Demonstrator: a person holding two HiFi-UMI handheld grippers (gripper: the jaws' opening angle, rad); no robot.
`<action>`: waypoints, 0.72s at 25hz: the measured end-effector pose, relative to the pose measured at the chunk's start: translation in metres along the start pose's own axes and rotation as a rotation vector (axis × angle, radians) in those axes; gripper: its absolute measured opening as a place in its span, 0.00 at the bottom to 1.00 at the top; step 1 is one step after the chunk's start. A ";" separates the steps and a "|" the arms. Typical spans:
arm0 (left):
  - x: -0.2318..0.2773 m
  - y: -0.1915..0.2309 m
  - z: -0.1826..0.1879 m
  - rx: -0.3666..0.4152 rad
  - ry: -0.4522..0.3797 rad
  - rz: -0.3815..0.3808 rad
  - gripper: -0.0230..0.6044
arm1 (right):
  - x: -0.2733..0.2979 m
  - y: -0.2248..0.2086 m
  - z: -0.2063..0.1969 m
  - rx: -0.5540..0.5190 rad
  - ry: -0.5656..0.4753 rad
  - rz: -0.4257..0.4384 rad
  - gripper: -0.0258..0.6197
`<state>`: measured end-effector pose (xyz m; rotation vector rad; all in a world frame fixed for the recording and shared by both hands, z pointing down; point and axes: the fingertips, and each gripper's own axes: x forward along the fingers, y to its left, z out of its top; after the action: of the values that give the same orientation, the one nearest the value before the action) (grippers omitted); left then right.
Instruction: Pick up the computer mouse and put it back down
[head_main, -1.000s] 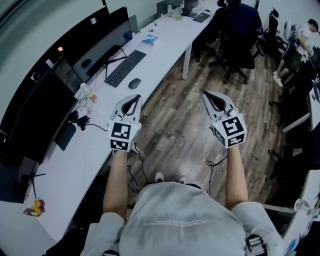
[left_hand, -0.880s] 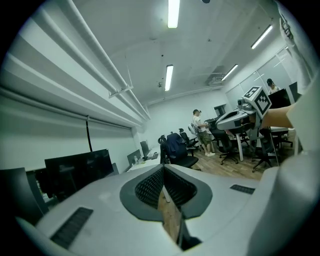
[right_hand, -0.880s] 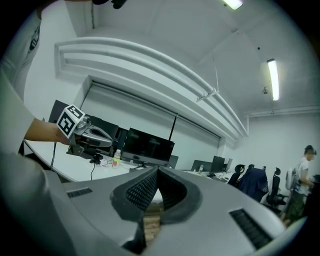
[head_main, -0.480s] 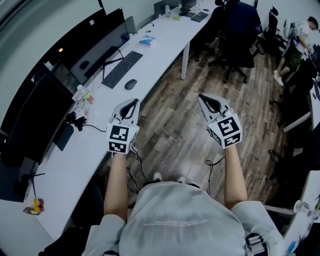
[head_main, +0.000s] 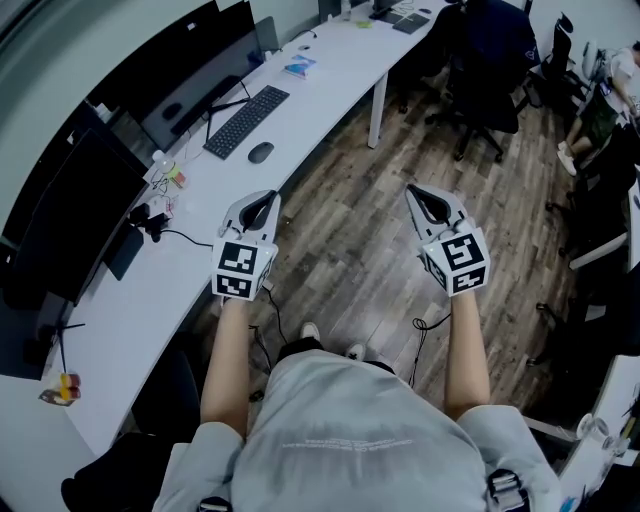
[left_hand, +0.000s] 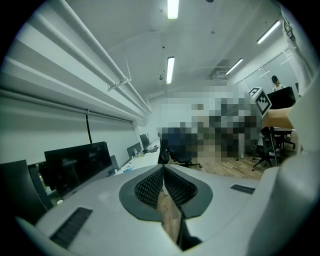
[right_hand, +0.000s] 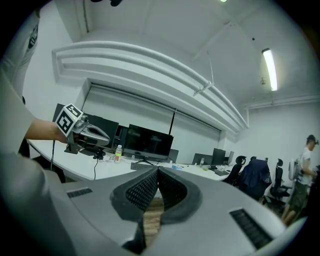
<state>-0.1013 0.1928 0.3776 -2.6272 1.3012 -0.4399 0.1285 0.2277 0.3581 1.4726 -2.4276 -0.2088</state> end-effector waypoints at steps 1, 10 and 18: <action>0.001 -0.001 -0.001 -0.001 0.005 -0.001 0.06 | -0.001 -0.001 -0.001 0.007 -0.005 0.002 0.04; 0.005 0.013 -0.002 -0.017 0.018 0.036 0.28 | 0.009 -0.005 0.002 0.004 -0.026 0.030 0.04; 0.026 0.027 -0.010 -0.031 0.025 0.048 0.31 | 0.038 -0.020 -0.006 0.014 0.013 0.022 0.04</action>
<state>-0.1101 0.1554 0.3835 -2.6181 1.3865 -0.4502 0.1310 0.1850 0.3650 1.4479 -2.4390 -0.1768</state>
